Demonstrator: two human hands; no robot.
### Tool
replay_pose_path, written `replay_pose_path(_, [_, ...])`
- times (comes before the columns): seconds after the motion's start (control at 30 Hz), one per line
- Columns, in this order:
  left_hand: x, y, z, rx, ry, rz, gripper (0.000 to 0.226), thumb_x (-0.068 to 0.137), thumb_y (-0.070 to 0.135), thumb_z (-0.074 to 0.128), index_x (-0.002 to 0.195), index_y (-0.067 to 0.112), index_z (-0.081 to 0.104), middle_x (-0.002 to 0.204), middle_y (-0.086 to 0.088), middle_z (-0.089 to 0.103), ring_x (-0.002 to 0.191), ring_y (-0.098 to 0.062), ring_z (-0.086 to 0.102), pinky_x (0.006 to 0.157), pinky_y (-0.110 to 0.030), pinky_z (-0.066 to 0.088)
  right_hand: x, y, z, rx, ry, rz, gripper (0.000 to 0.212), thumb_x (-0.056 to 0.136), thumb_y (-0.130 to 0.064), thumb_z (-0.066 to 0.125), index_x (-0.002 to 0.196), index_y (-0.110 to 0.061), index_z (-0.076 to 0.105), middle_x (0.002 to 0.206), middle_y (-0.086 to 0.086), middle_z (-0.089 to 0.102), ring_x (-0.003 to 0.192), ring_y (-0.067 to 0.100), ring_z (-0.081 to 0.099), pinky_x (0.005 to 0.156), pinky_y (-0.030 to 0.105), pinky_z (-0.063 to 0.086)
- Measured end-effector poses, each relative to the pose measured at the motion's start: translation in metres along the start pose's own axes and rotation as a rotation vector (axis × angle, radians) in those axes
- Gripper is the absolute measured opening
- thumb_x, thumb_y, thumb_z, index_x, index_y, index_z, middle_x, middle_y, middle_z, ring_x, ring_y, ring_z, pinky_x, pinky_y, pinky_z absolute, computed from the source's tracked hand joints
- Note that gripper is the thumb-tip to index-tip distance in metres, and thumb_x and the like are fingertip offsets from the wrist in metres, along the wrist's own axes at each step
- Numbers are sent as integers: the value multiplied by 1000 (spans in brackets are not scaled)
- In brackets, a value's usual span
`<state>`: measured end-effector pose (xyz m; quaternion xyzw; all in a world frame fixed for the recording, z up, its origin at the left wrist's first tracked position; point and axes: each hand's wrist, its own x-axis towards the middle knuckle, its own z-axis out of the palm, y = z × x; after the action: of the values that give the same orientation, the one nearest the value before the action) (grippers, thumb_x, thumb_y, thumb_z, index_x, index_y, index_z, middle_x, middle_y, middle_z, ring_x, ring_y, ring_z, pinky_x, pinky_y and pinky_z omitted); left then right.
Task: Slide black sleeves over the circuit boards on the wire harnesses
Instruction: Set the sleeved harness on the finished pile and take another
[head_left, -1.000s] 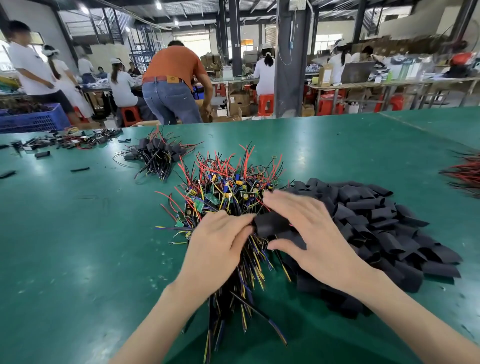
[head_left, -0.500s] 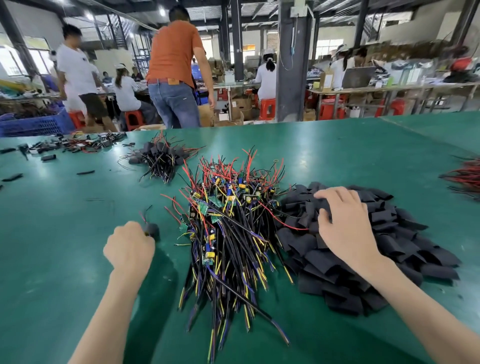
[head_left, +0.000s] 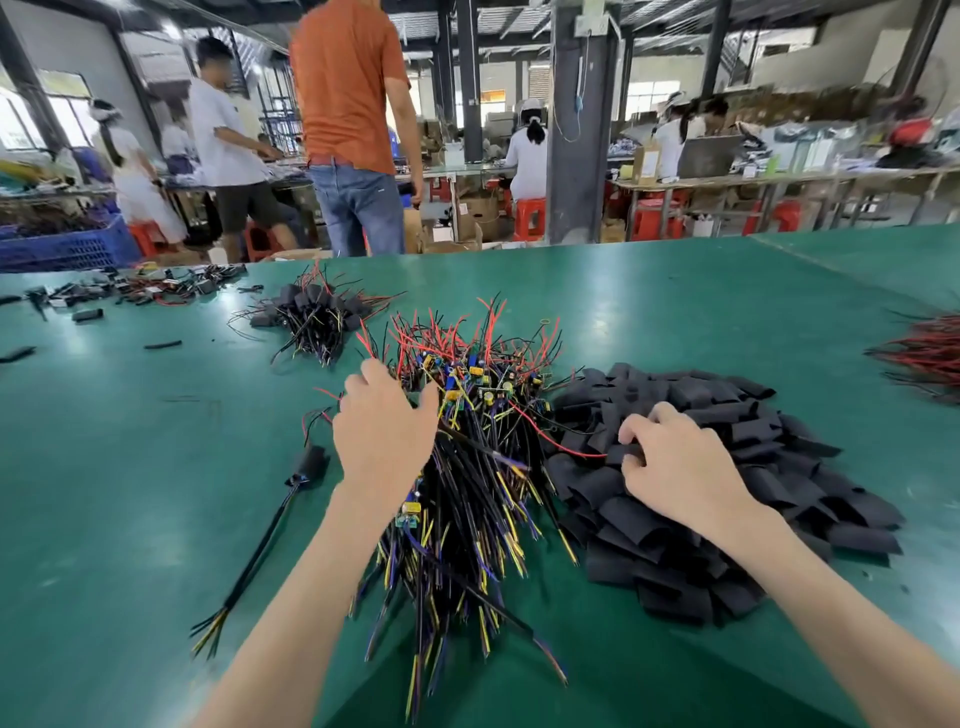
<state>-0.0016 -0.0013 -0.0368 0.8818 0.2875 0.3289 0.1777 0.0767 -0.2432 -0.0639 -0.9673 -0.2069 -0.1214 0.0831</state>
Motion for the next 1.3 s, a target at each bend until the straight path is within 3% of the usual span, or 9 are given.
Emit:
replay_pose_path(0.17, [14, 6, -1, -30, -109, -62, 20, 85, 26, 61, 96, 9, 59, 101, -11, 61, 93, -31, 58, 76, -34, 45, 4, 4, 4, 42, -69, -17, 34, 86, -17, 47, 118, -21, 57, 114, 5, 53, 110, 27, 47, 91, 35, 37])
replay_pose_path(0.27, [13, 8, -6, -194, -43, -72, 18, 81, 17, 65, 98, 15, 62, 99, -1, 68, 97, -23, 60, 82, -29, 43, 8, 9, 6, 110, -125, -1, 37, 86, -11, 49, 121, -17, 58, 113, 8, 51, 111, 28, 43, 94, 35, 38])
replay_pose_path(0.4, [12, 11, -11, -260, 133, 2, 23, 82, 11, 63, 102, 20, 55, 88, 8, 66, 100, -20, 51, 86, -28, 25, 11, 15, 6, 14, -195, 4, 39, 90, -30, 54, 128, -26, 52, 123, 6, 45, 118, 26, 37, 97, 38, 33])
replay_pose_path(0.47, [12, 16, -13, -317, 169, 62, 30, 82, 8, 62, 107, 20, 53, 84, 12, 63, 97, -20, 49, 86, -31, 29, 11, 16, 6, -21, -211, -2, 39, 92, -35, 53, 130, -27, 51, 125, 6, 44, 120, 26, 35, 98, 39, 31])
replay_pose_path(0.63, [12, 25, -14, -564, 36, 163, 43, 80, -5, 64, 115, 15, 51, 95, 1, 66, 81, -3, 59, 82, -23, 48, 8, 12, 7, -86, -203, -4, 38, 94, -39, 48, 127, -21, 53, 122, 6, 42, 119, 26, 34, 96, 41, 31])
replay_pose_path(0.77, [16, 30, -12, -584, 66, 118, 36, 82, 4, 69, 117, 9, 59, 112, -2, 49, 100, -12, 53, 80, -9, 46, 7, 11, 4, -55, -254, 35, 44, 92, -43, 51, 129, -19, 51, 124, 7, 39, 122, 27, 31, 100, 45, 29])
replay_pose_path(0.83, [23, 32, -17, -517, 42, 99, 17, 86, 12, 66, 102, 9, 69, 101, -7, 58, 96, -16, 56, 85, -16, 45, 6, 9, 4, -70, -268, 45, 45, 93, -47, 47, 126, -18, 53, 124, 7, 39, 123, 28, 31, 100, 48, 29])
replay_pose_path(0.93, [32, 37, -26, -527, -52, 90, 17, 89, 11, 62, 101, 8, 73, 94, -7, 70, 88, -17, 62, 90, -31, 48, 4, 7, 7, -117, -258, 41, 42, 96, -49, 38, 116, -17, 57, 120, 8, 41, 120, 28, 32, 98, 49, 30])
replay_pose_path(1.3, [44, 61, -42, -1039, -134, 11, 36, 92, -16, 39, 123, -3, 52, 91, -2, 61, 74, -5, 59, 81, -14, 50, 4, 6, 17, -161, -32, 67, 37, 94, -45, 43, 120, -20, 51, 114, 3, 36, 113, 23, 35, 95, 45, 28])
